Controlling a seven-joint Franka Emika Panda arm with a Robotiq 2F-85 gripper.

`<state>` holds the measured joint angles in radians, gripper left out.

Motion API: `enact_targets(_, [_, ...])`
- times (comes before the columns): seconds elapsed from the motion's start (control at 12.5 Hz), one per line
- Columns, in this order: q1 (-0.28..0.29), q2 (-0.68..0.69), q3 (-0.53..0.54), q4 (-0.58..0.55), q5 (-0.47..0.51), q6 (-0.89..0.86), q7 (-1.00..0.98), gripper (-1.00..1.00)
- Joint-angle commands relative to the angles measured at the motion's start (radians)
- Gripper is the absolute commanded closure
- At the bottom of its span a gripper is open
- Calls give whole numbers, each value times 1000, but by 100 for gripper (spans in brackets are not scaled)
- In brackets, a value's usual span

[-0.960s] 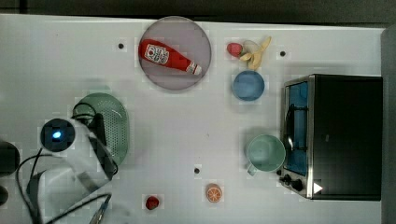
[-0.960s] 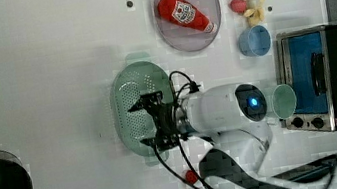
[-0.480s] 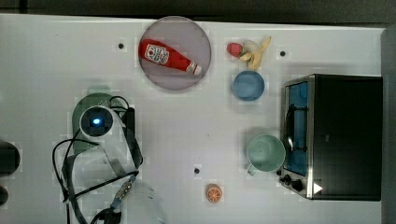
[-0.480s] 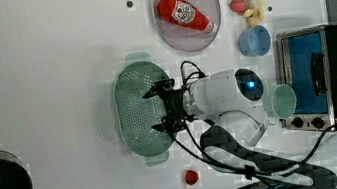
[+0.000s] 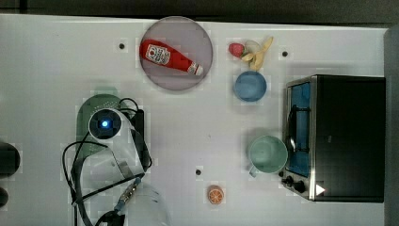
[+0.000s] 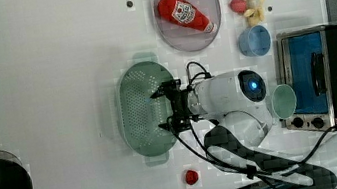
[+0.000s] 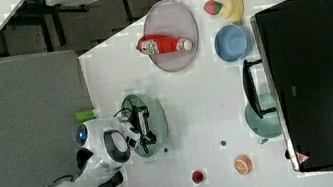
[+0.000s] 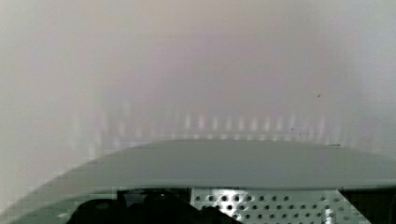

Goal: Drag strainer left to right.

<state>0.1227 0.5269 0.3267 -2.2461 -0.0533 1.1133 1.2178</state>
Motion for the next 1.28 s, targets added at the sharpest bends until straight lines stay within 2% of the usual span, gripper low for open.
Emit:
enact_targets(0.08, [-34, -64, -30, -26, 10, 10, 4, -100])
enact_targets(0.64, [-103, -141, -118, -127, 10, 10, -174, -100])
enact_targets(1.28, [-110, -155, -280, -143, 8, 12, -366, -100])
